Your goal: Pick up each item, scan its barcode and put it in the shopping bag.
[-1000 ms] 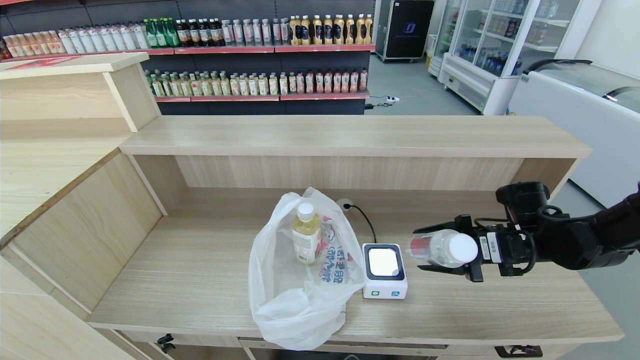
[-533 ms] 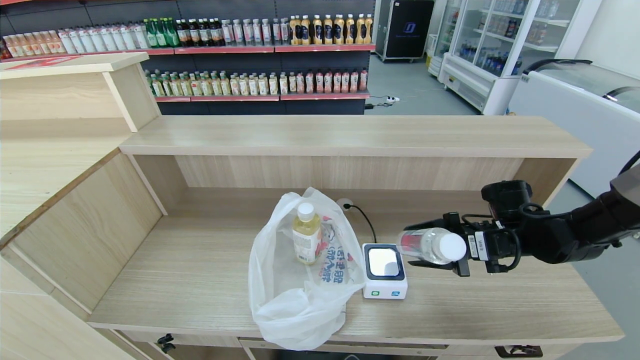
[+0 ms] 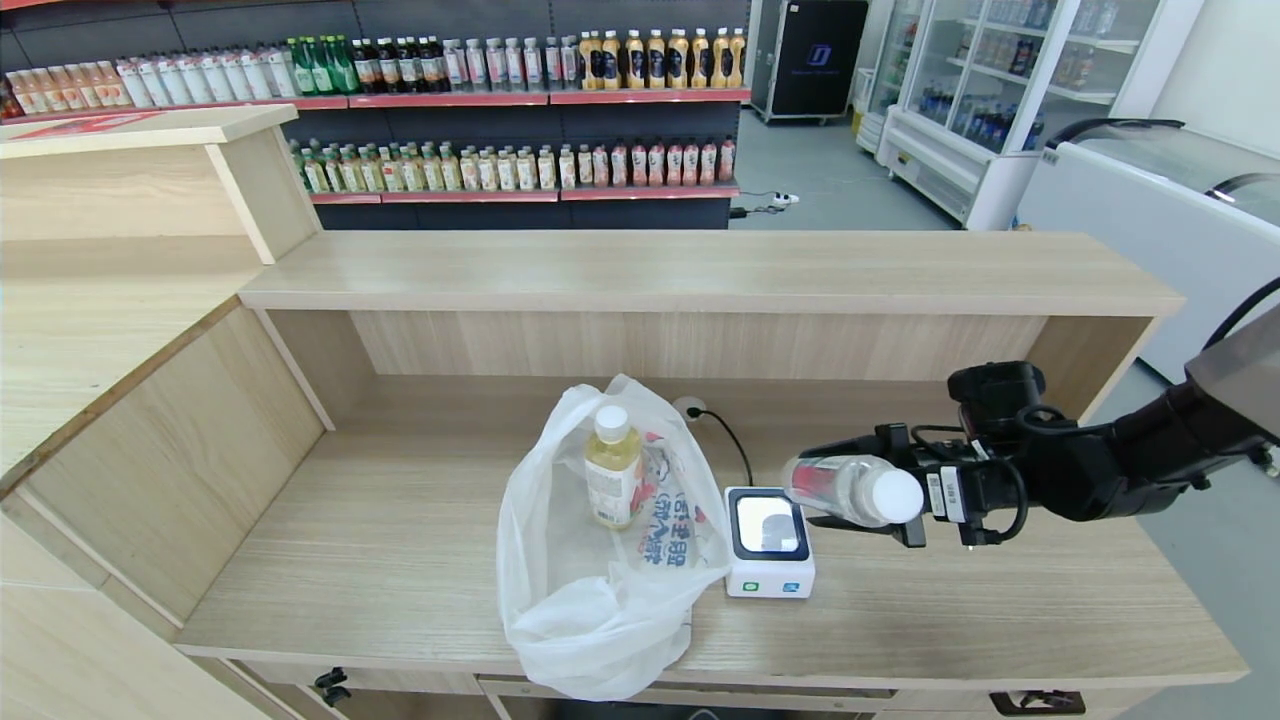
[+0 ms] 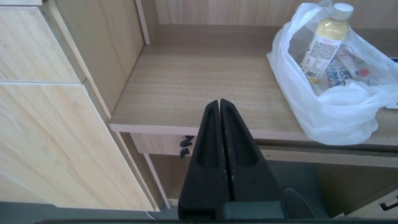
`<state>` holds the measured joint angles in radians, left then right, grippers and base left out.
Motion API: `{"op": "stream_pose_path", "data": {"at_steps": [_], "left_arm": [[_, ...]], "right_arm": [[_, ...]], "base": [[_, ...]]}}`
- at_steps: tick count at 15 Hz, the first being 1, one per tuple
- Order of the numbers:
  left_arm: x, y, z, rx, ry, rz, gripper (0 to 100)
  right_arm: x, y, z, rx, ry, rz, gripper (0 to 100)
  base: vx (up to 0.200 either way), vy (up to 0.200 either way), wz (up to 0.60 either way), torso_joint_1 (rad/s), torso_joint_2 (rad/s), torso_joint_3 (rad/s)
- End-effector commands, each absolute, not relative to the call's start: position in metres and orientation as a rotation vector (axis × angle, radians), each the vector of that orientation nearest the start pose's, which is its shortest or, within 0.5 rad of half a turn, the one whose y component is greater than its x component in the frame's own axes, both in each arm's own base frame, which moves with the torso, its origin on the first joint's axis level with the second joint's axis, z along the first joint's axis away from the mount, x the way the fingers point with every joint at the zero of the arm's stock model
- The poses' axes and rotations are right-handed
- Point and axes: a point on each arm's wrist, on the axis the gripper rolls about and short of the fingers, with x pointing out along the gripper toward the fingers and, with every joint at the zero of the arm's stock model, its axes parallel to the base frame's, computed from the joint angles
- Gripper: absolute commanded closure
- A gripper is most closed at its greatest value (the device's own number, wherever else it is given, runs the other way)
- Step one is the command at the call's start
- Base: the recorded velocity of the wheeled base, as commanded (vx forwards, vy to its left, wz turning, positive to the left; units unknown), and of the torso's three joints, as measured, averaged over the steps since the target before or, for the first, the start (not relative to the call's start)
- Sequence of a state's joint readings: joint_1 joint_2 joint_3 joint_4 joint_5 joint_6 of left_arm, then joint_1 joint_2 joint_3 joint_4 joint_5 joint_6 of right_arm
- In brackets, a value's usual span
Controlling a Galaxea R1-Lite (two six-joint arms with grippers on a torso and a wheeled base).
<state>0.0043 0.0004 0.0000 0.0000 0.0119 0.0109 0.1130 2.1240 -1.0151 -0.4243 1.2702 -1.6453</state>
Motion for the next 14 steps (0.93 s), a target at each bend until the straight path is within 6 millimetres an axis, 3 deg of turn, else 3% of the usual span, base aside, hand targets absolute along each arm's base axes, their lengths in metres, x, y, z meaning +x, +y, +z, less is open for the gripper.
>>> {"op": "stream_pose_path", "data": {"at_steps": [1, 14], "left_arm": [[-0.023, 0.0, 0.075, 0.011, 0.0, 0.017, 100], [-0.023, 0.0, 0.075, 0.011, 0.0, 0.017, 100]], "right_arm": [[0.369, 0.065, 0.073, -0.927, -0.576, 1.417, 100], [0.384, 0.072, 0.06, -0.928, -0.625, 1.436, 100]], "base": [[0.0, 0.0, 0.0, 0.0, 0.0, 0.0], [0.0, 0.0, 0.0, 0.0, 0.0, 0.0]]}}
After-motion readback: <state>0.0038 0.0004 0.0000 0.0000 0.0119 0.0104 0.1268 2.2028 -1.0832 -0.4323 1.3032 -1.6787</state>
